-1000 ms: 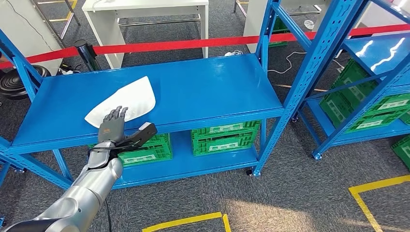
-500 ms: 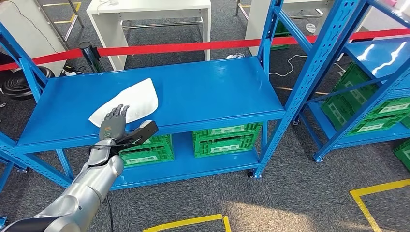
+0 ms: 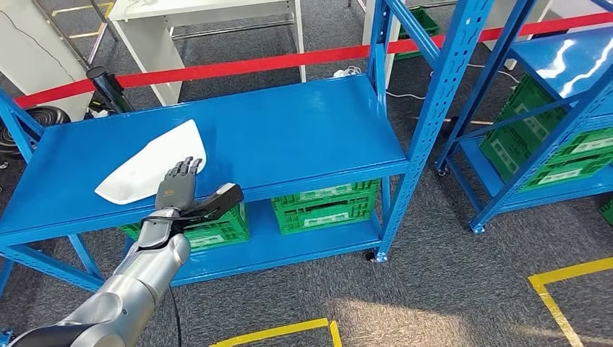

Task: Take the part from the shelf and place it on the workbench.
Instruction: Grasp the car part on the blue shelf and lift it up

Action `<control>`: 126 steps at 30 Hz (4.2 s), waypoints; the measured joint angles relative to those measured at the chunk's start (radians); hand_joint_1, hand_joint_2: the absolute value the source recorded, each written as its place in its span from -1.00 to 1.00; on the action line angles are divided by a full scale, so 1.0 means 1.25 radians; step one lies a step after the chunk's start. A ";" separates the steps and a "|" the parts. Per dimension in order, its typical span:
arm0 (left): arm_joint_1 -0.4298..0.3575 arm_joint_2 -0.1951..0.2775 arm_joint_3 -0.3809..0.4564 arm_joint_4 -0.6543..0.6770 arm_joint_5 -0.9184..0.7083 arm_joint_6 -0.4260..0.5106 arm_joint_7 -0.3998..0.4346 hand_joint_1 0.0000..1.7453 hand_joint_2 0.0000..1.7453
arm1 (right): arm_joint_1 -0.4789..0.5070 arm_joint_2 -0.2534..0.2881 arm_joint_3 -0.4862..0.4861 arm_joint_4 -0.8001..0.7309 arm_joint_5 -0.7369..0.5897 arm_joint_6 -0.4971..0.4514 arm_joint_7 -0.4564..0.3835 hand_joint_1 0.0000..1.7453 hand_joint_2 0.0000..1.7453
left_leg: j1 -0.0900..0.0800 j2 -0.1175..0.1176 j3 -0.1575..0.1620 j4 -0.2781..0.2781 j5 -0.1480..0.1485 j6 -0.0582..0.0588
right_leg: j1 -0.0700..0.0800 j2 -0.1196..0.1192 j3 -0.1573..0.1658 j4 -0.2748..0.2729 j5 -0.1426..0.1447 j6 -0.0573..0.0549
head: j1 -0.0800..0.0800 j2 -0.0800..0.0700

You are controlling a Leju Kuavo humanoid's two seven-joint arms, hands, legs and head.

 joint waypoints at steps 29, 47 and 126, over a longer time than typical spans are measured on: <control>0.011 0.013 0.000 0.001 -0.042 0.025 0.059 -1.00 1.00 | -0.001 -0.001 0.007 0.000 -0.002 -0.004 0.004 -1.00 -1.00 | 0.001 0.000 0.014 -0.006 0.003 -0.012 | 0.009 0.000 0.036 -0.031 0.006 0.007 | 0.001 0.000; 0.014 0.027 -0.001 0.003 -0.079 0.171 0.122 -1.00 1.00 | -0.001 -0.001 0.007 0.000 -0.001 -0.006 0.004 -1.00 -1.00 | 0.001 0.000 0.015 -0.006 0.002 -0.010 | 0.009 0.000 0.040 -0.036 0.007 0.009 | 0.001 0.000; 0.016 0.018 -0.001 0.014 -0.080 0.115 0.089 -1.00 1.00 | 0.004 -0.005 0.009 0.000 -0.001 -0.005 0.004 -1.00 -1.00 | 0.001 0.000 0.016 -0.006 0.002 -0.009 | 0.009 0.000 0.041 -0.037 0.008 0.009 | 0.001 0.000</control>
